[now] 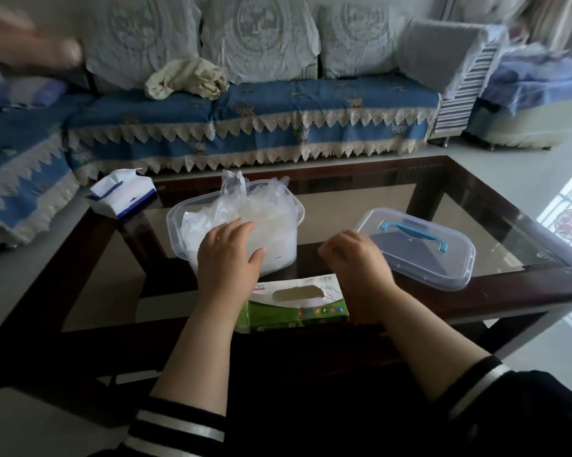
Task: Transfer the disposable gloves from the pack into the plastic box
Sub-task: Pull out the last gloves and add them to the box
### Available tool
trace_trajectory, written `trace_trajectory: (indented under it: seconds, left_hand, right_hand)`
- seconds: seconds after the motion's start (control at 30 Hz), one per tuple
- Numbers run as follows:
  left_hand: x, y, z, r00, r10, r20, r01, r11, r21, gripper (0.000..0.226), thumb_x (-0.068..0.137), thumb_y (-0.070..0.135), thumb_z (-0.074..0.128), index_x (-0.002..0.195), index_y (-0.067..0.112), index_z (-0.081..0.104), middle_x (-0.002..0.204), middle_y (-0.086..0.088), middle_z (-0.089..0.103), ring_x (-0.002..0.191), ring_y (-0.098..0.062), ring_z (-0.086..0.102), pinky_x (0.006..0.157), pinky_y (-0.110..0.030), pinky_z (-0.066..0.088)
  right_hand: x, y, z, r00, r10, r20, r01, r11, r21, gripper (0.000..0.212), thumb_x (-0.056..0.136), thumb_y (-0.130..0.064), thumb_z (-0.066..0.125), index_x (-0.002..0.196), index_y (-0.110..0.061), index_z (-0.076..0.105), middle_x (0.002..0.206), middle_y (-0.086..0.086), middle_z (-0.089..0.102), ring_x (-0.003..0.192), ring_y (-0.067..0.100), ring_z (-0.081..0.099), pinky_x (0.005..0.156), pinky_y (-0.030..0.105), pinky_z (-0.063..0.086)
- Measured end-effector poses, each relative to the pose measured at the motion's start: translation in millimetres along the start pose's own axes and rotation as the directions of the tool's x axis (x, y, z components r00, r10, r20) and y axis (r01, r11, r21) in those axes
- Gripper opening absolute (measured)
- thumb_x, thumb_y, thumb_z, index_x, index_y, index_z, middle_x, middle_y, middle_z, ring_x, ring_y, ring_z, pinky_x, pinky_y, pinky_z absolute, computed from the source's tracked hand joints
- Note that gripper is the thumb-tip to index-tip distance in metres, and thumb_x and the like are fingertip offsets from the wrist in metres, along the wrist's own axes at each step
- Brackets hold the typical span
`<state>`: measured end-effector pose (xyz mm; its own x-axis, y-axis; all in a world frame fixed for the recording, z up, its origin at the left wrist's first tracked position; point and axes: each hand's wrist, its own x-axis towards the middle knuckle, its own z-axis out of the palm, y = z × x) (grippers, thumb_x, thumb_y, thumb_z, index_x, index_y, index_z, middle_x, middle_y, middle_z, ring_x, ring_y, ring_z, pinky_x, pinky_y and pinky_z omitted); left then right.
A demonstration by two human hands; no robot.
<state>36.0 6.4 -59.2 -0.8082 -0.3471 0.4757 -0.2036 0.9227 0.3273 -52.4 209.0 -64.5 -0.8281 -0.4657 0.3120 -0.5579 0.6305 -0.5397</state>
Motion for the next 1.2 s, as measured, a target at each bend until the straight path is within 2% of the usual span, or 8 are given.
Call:
trace_trajectory:
  seconds: [0.17, 0.33, 0.4, 0.47, 0.6, 0.93, 1.07, 1.2]
  left_hand:
    - [8.1, 1.2, 15.7, 0.998, -0.006, 0.068, 0.000, 0.995, 0.099, 0.049, 0.089, 0.033, 0.066, 0.133, 0.012, 0.056, 0.137, -0.008, 0.055, 0.130, -0.029, 0.046, 0.115, -0.048, 0.028]
    - [8.6, 48.7, 21.7, 0.950, 0.200, -0.238, -0.247, 0.951, -0.186, 0.020, 0.090, 0.010, 0.062, 0.109, 0.007, 0.069, 0.115, -0.008, 0.066, 0.108, -0.022, 0.061, 0.096, -0.033, 0.048]
    - [5.2, 79.3, 28.8, 0.984, 0.158, -0.088, -0.179, 0.907, -0.381, 0.024, 0.094, 0.016, 0.058, 0.117, 0.012, 0.066, 0.122, -0.004, 0.065, 0.113, -0.016, 0.060, 0.096, -0.031, 0.050]
    - [4.1, 105.1, 37.0, 0.981, 0.098, 0.170, 0.004, 0.856, -0.516, 0.036, 0.097, 0.025, 0.056, 0.132, 0.019, 0.056, 0.135, -0.001, 0.057, 0.124, -0.016, 0.053, 0.100, -0.030, 0.046]
    - [20.1, 134.7, 67.7, 0.841, 0.076, 0.536, 0.200, 0.877, -0.438, 0.067, 0.097, 0.039, 0.055, 0.153, 0.025, 0.021, 0.159, 0.000, 0.025, 0.143, -0.021, 0.030, 0.110, -0.039, 0.033]
    - [42.7, 146.3, 149.7, 0.709, -0.106, 0.698, 0.258, 0.959, -0.117, 0.096, 0.089, 0.064, 0.051, 0.155, 0.014, 0.001, 0.160, -0.009, 0.022, 0.146, -0.028, 0.023, 0.119, -0.050, 0.017]
    - [49.1, 158.4, 147.9, 0.738, -0.227, 0.635, 0.566, 0.721, -0.400, 0.086, 0.091, 0.055, 0.056, 0.154, 0.013, 0.016, 0.156, -0.009, 0.030, 0.140, -0.030, 0.035, 0.107, -0.043, 0.037]
    - [53.8, 158.1, 139.8, 0.855, -0.379, 0.354, 0.519, 0.609, -0.600, 0.063, 0.093, 0.048, 0.056, 0.143, 0.012, 0.041, 0.136, -0.017, 0.050, 0.110, -0.024, 0.061, 0.086, -0.027, 0.054]
  right_hand:
    - [10.3, 81.9, -22.0, 0.836, 0.546, 0.052, -0.521, 0.821, -0.234, 0.072, 0.091, -0.057, 0.049, 0.149, -0.027, 0.019, 0.158, 0.006, 0.018, 0.146, 0.031, 0.013, 0.116, 0.057, 0.012]
    - [7.1, 104.8, -27.2, 0.769, 0.612, 0.181, -0.564, 0.785, -0.256, 0.068, 0.093, -0.062, 0.038, 0.147, -0.023, 0.028, 0.158, 0.007, 0.018, 0.146, 0.032, 0.010, 0.114, 0.064, 0.007]
    - [4.9, 111.7, -38.3, 0.745, 0.667, 0.017, -0.649, 0.731, -0.211, 0.071, 0.095, -0.058, 0.039, 0.151, -0.021, 0.018, 0.160, 0.010, 0.005, 0.147, 0.033, 0.000, 0.115, 0.060, 0.004]
    - [0.6, 123.6, -46.5, 0.621, 0.773, -0.127, -0.783, 0.606, -0.142, 0.079, 0.095, -0.054, 0.043, 0.153, -0.017, 0.006, 0.160, 0.014, -0.007, 0.147, 0.034, -0.009, 0.118, 0.053, -0.001]
    - [-7.1, 146.9, -50.3, 0.369, 0.927, -0.067, -0.929, 0.371, 0.013, 0.089, 0.092, -0.048, 0.055, 0.153, -0.007, 0.003, 0.159, 0.019, -0.003, 0.147, 0.033, -0.006, 0.119, 0.045, 0.000]
    - [-9.1, 160.1, -46.5, 0.418, 0.908, -0.031, -0.883, 0.414, 0.219, 0.076, 0.093, -0.024, 0.055, 0.152, -0.018, 0.009, 0.160, 0.009, 0.013, 0.148, 0.026, 0.001, 0.119, 0.044, -0.002]
    - [-11.1, 163.6, -50.1, 0.458, 0.884, -0.098, -0.754, 0.444, 0.484, 0.086, 0.080, -0.028, 0.064, 0.151, -0.022, 0.016, 0.153, 0.008, 0.030, 0.140, 0.028, 0.030, 0.118, 0.047, 0.016]
    - [-13.7, 150.6, -56.9, 0.566, 0.815, -0.121, -0.401, 0.401, 0.824, 0.077, 0.083, -0.016, 0.066, 0.147, -0.022, 0.024, 0.143, 0.004, 0.039, 0.119, 0.021, 0.051, 0.090, 0.033, 0.053]
